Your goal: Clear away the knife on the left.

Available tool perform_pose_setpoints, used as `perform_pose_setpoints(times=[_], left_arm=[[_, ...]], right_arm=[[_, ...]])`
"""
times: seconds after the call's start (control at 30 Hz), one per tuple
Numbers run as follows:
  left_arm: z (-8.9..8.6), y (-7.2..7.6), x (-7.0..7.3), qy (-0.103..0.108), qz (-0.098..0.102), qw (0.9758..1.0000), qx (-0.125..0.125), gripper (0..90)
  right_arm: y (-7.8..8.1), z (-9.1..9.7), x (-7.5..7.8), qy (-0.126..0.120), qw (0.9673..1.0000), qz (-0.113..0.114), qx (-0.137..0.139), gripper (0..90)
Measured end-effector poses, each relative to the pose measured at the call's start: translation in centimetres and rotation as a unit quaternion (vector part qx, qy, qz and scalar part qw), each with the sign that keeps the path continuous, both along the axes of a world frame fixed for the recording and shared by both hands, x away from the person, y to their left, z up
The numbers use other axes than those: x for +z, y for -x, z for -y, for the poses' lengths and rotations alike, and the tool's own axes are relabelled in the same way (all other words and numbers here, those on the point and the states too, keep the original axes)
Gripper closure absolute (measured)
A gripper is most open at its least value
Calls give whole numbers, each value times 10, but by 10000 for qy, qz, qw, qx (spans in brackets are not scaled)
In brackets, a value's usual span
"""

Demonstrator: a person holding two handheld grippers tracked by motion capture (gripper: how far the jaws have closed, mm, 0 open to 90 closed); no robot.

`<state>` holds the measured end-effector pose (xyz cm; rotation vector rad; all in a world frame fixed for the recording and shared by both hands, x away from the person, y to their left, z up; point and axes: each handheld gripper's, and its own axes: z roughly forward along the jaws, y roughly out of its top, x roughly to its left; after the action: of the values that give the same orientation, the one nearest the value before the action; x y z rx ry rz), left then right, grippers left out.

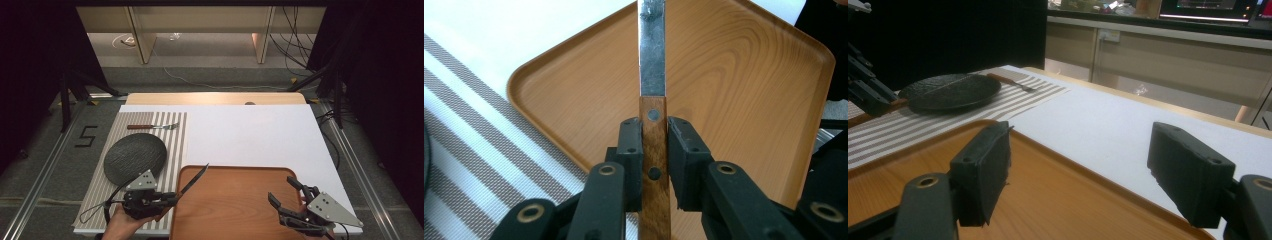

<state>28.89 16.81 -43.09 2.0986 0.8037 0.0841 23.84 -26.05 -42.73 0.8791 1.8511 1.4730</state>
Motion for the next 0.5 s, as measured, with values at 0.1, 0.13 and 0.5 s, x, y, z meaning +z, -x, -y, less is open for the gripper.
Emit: perform_pose_setpoints(times=[0.1, 0.13, 0.5], left_arm=[[4, 0, -1, -41, -37, 10000, -38, 768], [6, 0, -2, -43, -40, 10000, -44, 767], [19, 2, -6, -116, -244, 9996, -129, 768]], right_arm=[[0, 0, 0, 7, 10000, -4, 1, 265], [0, 0, 0, 3, 10000, -2, -2, 265], [0, 0, 0, 4, 10000, 0, 1, 264]])
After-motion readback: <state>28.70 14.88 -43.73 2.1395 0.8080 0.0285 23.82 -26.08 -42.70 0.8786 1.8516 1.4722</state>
